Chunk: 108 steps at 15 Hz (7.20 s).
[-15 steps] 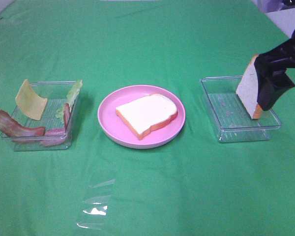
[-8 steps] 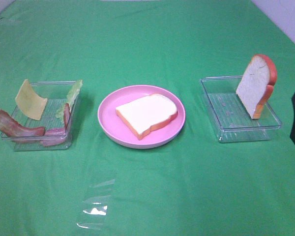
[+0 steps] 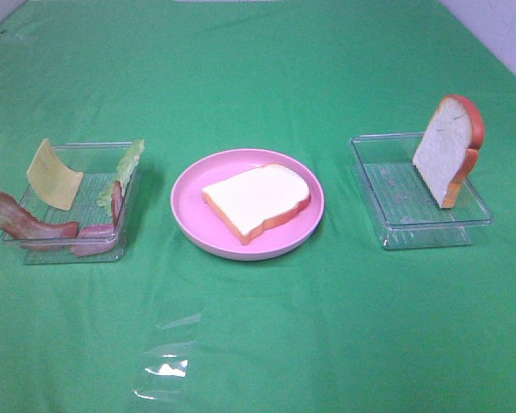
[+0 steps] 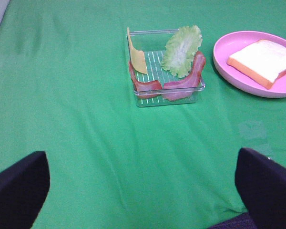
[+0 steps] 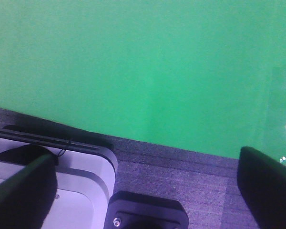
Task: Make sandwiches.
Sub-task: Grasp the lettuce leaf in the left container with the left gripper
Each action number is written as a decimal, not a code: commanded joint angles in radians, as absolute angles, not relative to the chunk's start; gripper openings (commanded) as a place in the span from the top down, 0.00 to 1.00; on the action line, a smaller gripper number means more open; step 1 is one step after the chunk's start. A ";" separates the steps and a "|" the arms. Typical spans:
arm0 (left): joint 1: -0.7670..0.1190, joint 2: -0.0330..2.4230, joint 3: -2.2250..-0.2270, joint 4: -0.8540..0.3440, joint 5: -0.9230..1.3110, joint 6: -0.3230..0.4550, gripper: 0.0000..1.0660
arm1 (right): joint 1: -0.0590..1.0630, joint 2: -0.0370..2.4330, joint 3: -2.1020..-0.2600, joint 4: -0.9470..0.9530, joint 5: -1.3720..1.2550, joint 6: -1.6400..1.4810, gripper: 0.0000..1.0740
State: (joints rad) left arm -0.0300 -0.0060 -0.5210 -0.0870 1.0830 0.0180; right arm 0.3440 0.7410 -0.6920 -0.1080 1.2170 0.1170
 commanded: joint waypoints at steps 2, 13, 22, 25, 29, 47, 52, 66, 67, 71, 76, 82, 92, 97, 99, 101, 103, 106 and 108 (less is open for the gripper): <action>-0.029 -0.021 -0.517 -0.096 1.078 0.016 0.08 | 0.342 0.590 -0.584 -0.066 1.272 0.036 0.08; -0.029 -0.021 -0.517 -0.096 1.078 0.016 0.08 | 0.342 0.344 -0.507 0.009 1.330 0.000 0.09; -0.029 -0.021 -0.517 -0.096 1.078 0.016 0.08 | 0.342 0.300 -0.508 0.000 1.327 0.000 0.09; -0.029 -0.021 -0.517 -0.096 1.078 0.016 0.08 | 0.335 0.177 -0.508 0.010 1.327 0.000 0.09; -0.029 -0.021 -0.517 -0.096 1.078 0.016 0.08 | 0.136 0.003 -0.508 0.014 1.327 0.006 0.09; -0.029 -0.020 -0.517 -0.095 1.078 0.016 0.08 | 0.055 -0.030 -0.451 0.015 1.099 0.010 0.09; -0.029 -0.008 -0.517 -0.101 1.078 0.016 0.08 | 0.052 -0.035 -0.451 0.016 1.099 0.010 0.09; -0.029 0.697 -0.890 -0.122 1.038 -0.032 0.08 | 0.053 -0.032 -0.451 0.016 1.099 0.010 0.09; -0.029 0.763 -0.906 -0.133 1.037 -0.032 0.08 | 0.053 -0.032 -0.451 0.016 1.099 0.010 0.09; -0.030 1.075 -0.999 -0.148 1.038 -0.032 0.08 | 0.053 -0.032 -0.451 0.016 1.099 0.010 0.09; -0.031 1.339 -1.153 -0.162 1.040 -0.113 0.08 | 0.053 -0.032 -0.451 0.016 1.099 0.010 0.09; -0.186 1.589 -1.342 -0.006 1.066 -0.305 0.08 | 0.053 -0.032 -0.451 0.016 1.099 0.010 0.09; -0.362 2.000 -1.806 0.104 1.319 -0.441 0.08 | 0.053 -0.032 -0.451 0.016 1.099 0.010 0.09; -0.374 2.135 -1.921 0.107 1.315 -0.477 0.08 | 0.053 -0.032 -0.451 0.016 1.099 0.010 0.09; -0.374 2.194 -1.935 0.102 1.260 -0.477 0.08 | 0.053 -0.032 -0.451 0.016 1.099 0.010 0.09; -0.374 2.218 -1.935 0.099 1.190 -0.477 0.08 | 0.053 -0.032 -0.451 0.016 1.099 0.010 0.09; -0.374 2.232 -1.935 0.100 1.173 -0.475 0.08 | 0.053 -0.032 -0.451 0.016 1.099 0.010 0.09; -0.366 2.281 -1.935 0.100 1.168 -0.473 0.08 | 0.053 -0.032 -0.451 0.016 1.099 0.010 0.09; -0.365 2.306 -1.939 0.100 1.150 -0.467 0.08 | 0.053 -0.032 -0.451 0.017 1.099 0.010 0.09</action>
State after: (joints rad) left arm -0.3680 2.3020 -1.9340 0.1000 1.1630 -0.4670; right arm 0.0590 -0.0040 -0.4540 0.0160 1.1090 0.0120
